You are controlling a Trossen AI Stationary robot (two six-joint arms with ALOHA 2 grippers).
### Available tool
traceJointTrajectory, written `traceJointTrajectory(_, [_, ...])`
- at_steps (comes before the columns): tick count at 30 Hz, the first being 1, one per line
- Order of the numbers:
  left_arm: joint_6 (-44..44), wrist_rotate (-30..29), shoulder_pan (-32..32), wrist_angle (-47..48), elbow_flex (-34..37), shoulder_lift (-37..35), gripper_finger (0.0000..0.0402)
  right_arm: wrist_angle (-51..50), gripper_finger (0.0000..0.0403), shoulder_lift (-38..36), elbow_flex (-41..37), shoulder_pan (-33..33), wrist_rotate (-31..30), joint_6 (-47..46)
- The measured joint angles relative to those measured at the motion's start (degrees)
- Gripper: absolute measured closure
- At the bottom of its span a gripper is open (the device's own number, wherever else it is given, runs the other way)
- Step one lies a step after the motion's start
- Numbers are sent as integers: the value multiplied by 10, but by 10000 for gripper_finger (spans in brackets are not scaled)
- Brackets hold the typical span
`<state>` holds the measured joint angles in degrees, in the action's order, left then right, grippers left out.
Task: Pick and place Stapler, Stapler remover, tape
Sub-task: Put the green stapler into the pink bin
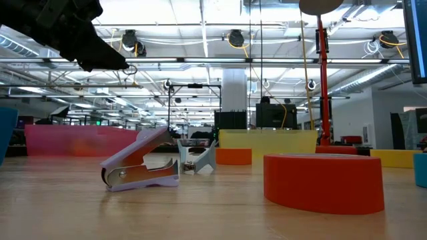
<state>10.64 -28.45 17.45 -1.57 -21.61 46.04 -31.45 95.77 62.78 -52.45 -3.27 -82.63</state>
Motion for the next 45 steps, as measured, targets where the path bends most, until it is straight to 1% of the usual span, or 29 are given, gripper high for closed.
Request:
traceJointTrajectory(5, [0, 0, 0, 0, 0, 0, 270, -1, 94, 0, 0, 0, -5, 11])
traceJointTrajectory(10, [0, 0, 0, 0, 0, 0, 270, -1, 99, 0, 0, 0, -45, 11])
traceJointTrajectory(16, [0, 0, 0, 0, 0, 0, 270, -3, 109, 0, 0, 0, -42, 11])
traceJointTrajectory(31, [0, 0, 0, 1, 0, 0, 270, -1, 110, 0, 0, -2, -40, 4])
traceJointTrajectory(36, [-3, 0, 0, 1, 0, 0, 270, 0, 110, 15, 0, -2, -38, 0])
traceJointTrajectory(41, [-4, 0, 0, 1, 0, 0, 270, 0, 110, 38, 0, -2, 2, -1])
traceJointTrajectory(45, [-4, 0, 0, 1, 0, 0, 270, 7, 110, 54, 0, -2, 6, 7])
